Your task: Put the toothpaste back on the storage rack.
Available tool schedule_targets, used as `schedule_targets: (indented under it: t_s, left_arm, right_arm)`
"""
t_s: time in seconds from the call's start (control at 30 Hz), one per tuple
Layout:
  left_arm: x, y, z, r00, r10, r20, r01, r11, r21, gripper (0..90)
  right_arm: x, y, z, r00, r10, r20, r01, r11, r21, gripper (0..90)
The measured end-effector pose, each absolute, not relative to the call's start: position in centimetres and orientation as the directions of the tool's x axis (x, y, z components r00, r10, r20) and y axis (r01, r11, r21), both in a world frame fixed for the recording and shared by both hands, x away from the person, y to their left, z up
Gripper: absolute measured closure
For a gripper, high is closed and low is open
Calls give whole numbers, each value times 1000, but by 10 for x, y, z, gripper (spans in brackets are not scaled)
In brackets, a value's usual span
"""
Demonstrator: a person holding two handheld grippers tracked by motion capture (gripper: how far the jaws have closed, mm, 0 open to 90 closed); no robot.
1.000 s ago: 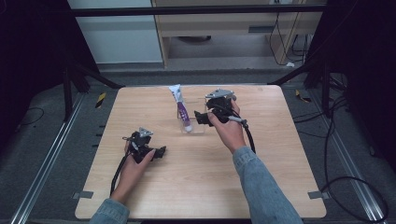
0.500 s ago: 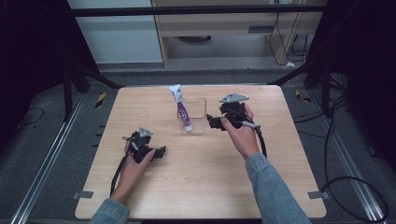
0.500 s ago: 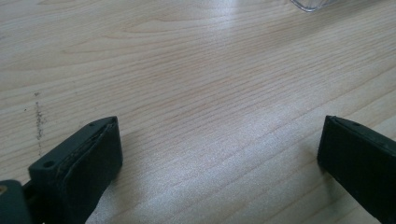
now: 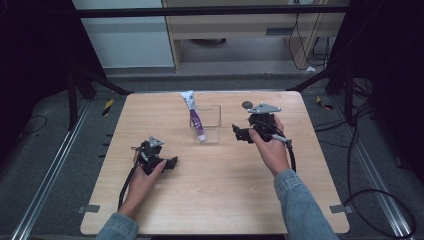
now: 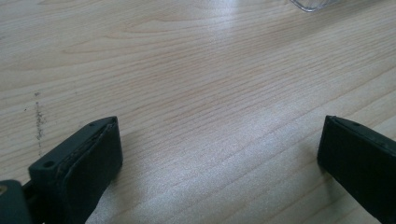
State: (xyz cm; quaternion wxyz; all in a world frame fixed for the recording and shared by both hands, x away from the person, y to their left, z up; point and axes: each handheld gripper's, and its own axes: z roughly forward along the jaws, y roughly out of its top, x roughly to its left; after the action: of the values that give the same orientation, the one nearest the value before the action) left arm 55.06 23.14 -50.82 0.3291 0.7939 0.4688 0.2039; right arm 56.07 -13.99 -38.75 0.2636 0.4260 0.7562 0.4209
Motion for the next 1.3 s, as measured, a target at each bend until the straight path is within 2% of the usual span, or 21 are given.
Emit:
schedule_targets:
  t_s: [0.83, 1.3]
  left_arm:
    - [551, 232, -508, 478, 878, 17, 610, -346, 712, 0]
    - [551, 232, -508, 478, 878, 17, 610, -346, 713, 0]
  right_arm:
    - [542, -197, -412, -437, 898, -48, 479, 277, 833, 94]
    - [540, -227, -448, -390, 920, -35, 555, 265, 789, 100]
